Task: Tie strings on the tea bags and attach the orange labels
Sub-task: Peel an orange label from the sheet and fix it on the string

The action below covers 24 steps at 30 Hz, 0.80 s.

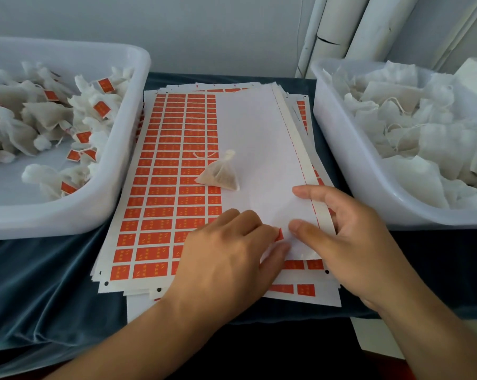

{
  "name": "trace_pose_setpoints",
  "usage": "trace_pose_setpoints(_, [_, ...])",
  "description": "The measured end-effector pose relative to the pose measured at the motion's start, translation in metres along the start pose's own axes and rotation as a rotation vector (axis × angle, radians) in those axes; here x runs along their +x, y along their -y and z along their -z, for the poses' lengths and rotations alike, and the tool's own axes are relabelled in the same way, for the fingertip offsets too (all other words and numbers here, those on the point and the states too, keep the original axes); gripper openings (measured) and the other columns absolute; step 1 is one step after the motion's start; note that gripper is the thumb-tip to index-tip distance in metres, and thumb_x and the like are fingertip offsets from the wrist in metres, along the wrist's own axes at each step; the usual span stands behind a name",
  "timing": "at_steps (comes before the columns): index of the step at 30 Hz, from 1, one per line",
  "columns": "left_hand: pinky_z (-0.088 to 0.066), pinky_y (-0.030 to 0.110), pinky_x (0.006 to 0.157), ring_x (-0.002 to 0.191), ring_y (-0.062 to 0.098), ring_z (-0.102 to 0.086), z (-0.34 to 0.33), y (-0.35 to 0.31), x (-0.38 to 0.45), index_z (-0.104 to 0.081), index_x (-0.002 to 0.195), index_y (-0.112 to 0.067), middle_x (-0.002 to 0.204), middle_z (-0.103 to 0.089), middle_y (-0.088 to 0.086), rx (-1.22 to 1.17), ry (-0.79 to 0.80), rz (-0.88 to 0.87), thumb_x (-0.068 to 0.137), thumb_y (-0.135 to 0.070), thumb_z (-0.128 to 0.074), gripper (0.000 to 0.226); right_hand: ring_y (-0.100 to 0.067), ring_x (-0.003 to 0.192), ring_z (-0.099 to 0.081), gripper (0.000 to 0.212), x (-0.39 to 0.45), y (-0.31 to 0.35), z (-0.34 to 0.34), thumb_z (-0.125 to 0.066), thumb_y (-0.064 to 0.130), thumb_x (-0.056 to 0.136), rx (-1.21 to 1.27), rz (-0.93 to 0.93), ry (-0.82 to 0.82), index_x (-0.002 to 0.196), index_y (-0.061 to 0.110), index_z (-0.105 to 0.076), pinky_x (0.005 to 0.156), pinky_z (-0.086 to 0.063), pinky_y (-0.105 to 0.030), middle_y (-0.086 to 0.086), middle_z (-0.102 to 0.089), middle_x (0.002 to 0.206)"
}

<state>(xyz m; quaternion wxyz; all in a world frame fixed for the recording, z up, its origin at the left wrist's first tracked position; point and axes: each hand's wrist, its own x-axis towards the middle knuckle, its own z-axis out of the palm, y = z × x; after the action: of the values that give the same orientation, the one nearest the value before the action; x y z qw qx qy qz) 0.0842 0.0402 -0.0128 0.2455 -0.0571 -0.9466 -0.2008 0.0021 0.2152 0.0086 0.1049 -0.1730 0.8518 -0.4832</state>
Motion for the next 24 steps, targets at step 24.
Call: trace_pose_setpoints(24, [-0.042,0.030,0.045,0.054,0.014,-0.048,-0.0091,-0.0003,0.0046,-0.070,0.071,-0.021,0.066,-0.059,-0.005,0.033,-0.035,-0.033,0.098,-0.032,-0.056,0.033,-0.002,0.126,-0.057,0.037,0.0024,-0.0009,0.0041,-0.065,0.044,0.090,-0.099,-0.025,0.073,0.127,0.050,-0.059,0.108,-0.050,-0.041,0.031,-0.060,0.129])
